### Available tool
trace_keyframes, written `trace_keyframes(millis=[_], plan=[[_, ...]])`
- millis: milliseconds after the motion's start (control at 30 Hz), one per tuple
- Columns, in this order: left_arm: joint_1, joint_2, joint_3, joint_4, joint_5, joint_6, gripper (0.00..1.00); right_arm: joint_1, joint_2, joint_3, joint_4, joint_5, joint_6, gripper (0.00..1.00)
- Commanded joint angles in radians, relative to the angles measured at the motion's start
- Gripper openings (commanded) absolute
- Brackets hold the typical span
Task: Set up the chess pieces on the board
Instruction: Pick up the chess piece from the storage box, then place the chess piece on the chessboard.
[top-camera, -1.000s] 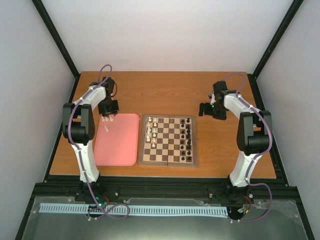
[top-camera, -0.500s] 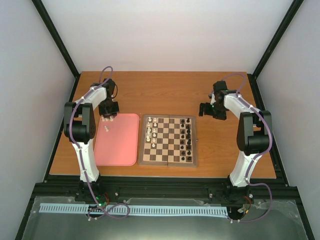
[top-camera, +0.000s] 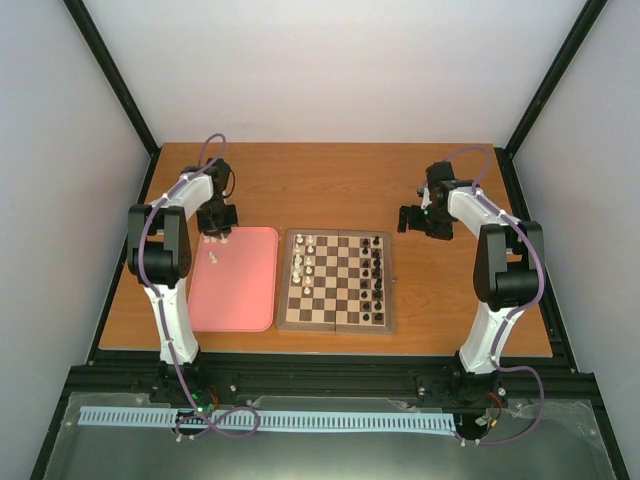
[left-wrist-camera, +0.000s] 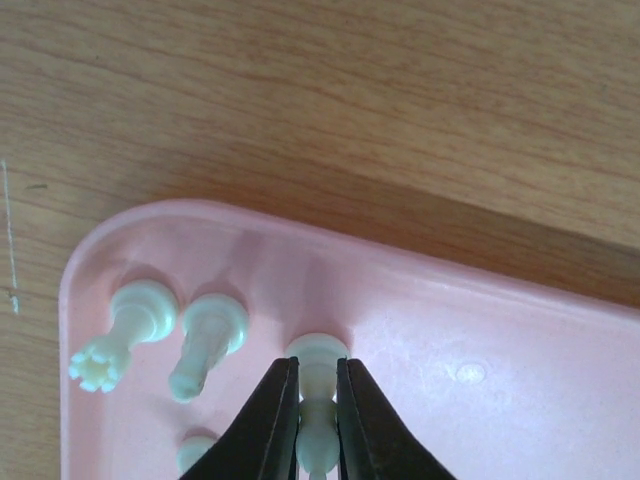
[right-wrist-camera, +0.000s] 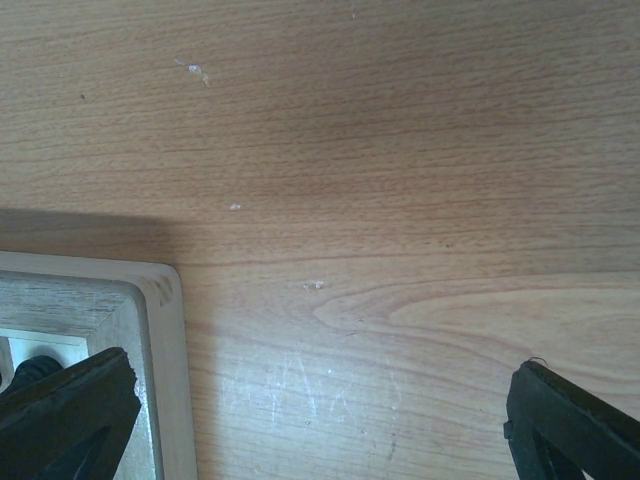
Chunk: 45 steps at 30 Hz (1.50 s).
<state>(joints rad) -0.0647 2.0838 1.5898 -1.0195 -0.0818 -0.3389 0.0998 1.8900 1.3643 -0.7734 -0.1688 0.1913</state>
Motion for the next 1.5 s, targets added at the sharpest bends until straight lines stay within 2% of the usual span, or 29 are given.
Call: trace_keyframes(millis=[0, 167, 500, 633, 767, 967, 1467], plan=[[-0.023, -0.073, 0.009, -0.061, 0.009, 0.006, 0.09, -0.009, 0.004, 0.012, 0.000, 0.008, 0.001, 1.00], [-0.135, -0.185, -0.031, -0.124, 0.037, -0.001, 0.08, -0.009, -0.003, 0.011, 0.002, 0.007, 0.003, 1.00], [-0.432, -0.470, -0.267, -0.187, 0.194, -0.090, 0.09, -0.008, -0.042, -0.031, 0.020, 0.000, 0.009, 1.00], [-0.524, -0.511, -0.321, -0.153, 0.201, -0.162, 0.09, -0.008, -0.057, -0.049, 0.030, 0.000, 0.016, 1.00], [-0.598, -0.480, -0.326, -0.102, 0.184, -0.201, 0.09, -0.008, -0.066, -0.055, 0.033, -0.001, 0.017, 1.00], [-0.657, -0.421, -0.318, -0.067, 0.151, -0.204, 0.09, -0.008, -0.080, -0.057, 0.030, -0.001, 0.010, 1.00], [-0.658, -0.324, -0.278, -0.022, 0.103, -0.173, 0.09, -0.009, -0.069, -0.050, 0.028, 0.009, 0.007, 1.00]])
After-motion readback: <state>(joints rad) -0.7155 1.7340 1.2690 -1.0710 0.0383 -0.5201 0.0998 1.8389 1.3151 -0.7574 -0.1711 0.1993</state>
